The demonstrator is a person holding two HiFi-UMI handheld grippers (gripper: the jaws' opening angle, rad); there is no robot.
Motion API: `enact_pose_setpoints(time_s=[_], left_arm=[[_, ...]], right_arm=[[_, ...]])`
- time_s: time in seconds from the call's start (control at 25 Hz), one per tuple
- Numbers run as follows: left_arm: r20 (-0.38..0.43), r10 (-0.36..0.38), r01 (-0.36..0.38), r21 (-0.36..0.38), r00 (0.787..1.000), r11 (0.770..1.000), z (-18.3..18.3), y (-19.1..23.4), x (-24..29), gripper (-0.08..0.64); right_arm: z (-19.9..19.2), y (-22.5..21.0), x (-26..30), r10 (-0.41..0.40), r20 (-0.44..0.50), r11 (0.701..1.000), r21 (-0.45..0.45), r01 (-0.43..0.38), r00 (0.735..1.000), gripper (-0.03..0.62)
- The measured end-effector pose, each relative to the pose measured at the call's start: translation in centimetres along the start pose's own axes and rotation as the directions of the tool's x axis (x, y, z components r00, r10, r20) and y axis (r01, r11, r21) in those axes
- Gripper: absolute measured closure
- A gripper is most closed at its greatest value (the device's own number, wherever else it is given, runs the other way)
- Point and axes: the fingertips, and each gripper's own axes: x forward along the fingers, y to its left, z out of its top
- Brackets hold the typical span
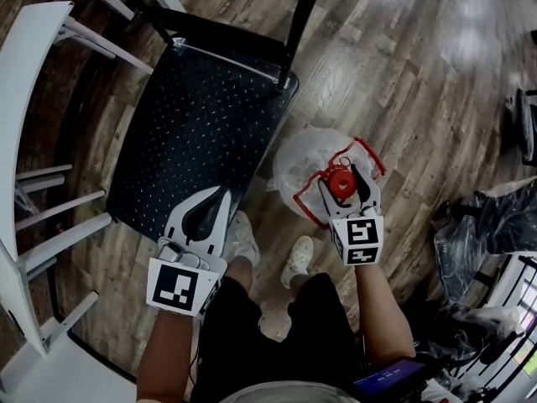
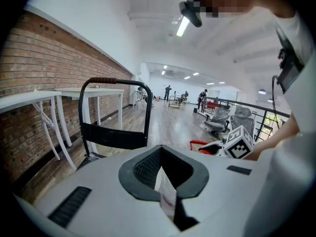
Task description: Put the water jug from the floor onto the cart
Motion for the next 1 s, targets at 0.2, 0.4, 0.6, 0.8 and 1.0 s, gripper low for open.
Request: enact_pose_setpoints(time_s=[0.2, 0.4, 0.6, 0.8, 1.0], left_arm=[[0.044, 0.035, -0.035, -0.016, 0.998, 0.999, 3.5, 1.2, -2.2, 0.558], [0.079, 0.138, -0.134, -0.055, 0.987, 0.989, 6.2, 4.7, -6.4, 0.56], [0.102, 0.286, -0.273, -0.12, 0.953, 0.954, 7.0, 9.0, -12.1, 0.558], [0.103, 0.418, -0.398, -0.173, 0.903, 0.901, 6.7, 13.9, -18.3, 0.558], [0.074, 0.535, -0.504, -0.248, 0.842, 0.828, 4.4, 17.9, -23.6, 0.558]], right_arm=[[5.6, 0.5, -3.8, -0.017, -0.016, 1.0, -0.006, 0.017, 1.0, 0.278], [12.3, 2.5, -6.0, 0.018, -0.007, 0.998, -0.055, -0.018, 1.0, 0.278], [18.0, 6.7, -6.5, 0.105, 0.012, 0.985, -0.138, -0.103, 0.994, 0.278], [22.7, 12.9, -4.8, 0.22, 0.031, 0.953, -0.219, -0.208, 0.975, 0.278], [25.7, 19.8, -1.4, 0.336, 0.027, 0.903, -0.295, -0.314, 0.941, 0.278]])
